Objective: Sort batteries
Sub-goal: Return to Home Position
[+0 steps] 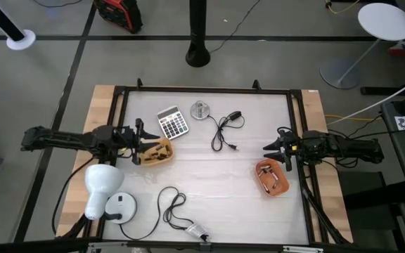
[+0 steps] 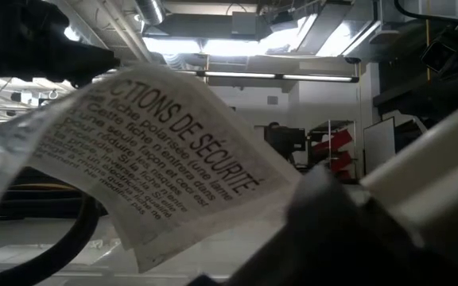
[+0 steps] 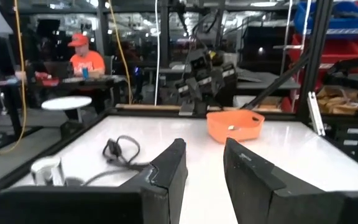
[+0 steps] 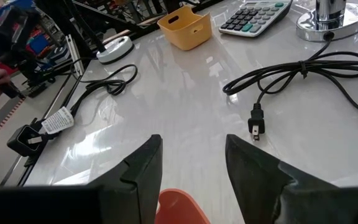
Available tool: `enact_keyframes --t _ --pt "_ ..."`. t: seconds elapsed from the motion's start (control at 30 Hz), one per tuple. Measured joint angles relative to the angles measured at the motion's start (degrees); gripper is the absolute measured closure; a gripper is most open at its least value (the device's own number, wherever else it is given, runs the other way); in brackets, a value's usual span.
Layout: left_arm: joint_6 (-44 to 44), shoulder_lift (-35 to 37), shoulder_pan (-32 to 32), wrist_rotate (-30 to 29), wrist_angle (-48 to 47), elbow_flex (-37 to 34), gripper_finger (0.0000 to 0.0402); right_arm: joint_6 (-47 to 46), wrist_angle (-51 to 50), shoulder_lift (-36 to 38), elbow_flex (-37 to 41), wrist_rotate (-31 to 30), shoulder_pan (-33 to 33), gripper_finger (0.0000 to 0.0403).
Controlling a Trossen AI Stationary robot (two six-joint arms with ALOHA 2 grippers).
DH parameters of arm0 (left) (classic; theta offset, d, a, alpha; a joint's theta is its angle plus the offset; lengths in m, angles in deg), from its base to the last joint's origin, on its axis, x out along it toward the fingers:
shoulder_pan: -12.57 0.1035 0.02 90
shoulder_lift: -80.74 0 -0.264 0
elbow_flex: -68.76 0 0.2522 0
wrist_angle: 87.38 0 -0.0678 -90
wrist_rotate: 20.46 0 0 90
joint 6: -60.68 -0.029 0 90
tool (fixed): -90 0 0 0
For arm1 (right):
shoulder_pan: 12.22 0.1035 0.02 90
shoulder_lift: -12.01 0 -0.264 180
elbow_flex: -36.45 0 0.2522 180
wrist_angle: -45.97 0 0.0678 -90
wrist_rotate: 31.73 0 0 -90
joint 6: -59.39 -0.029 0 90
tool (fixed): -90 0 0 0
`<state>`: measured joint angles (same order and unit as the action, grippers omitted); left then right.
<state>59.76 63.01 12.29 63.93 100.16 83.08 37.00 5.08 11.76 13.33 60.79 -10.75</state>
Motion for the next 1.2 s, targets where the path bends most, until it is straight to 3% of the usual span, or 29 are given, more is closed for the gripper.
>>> enact_keyframes --t 0.53,0.73,1.2 --pt "1.17 17.80 2.73 -2.06 -17.56 -0.02 0.0304 -0.01 -0.01 0.01 0.00 0.00 0.01 0.0233" --pt "2.88 17.51 3.99 -4.90 -18.96 -0.02 0.0304 -0.02 0.00 0.00 0.00 0.00 0.00 0.0233" --pt "3.73 17.22 4.46 -5.11 -19.01 -0.02 0.0304 0.00 0.00 0.02 0.00 -0.02 0.01 0.0233"
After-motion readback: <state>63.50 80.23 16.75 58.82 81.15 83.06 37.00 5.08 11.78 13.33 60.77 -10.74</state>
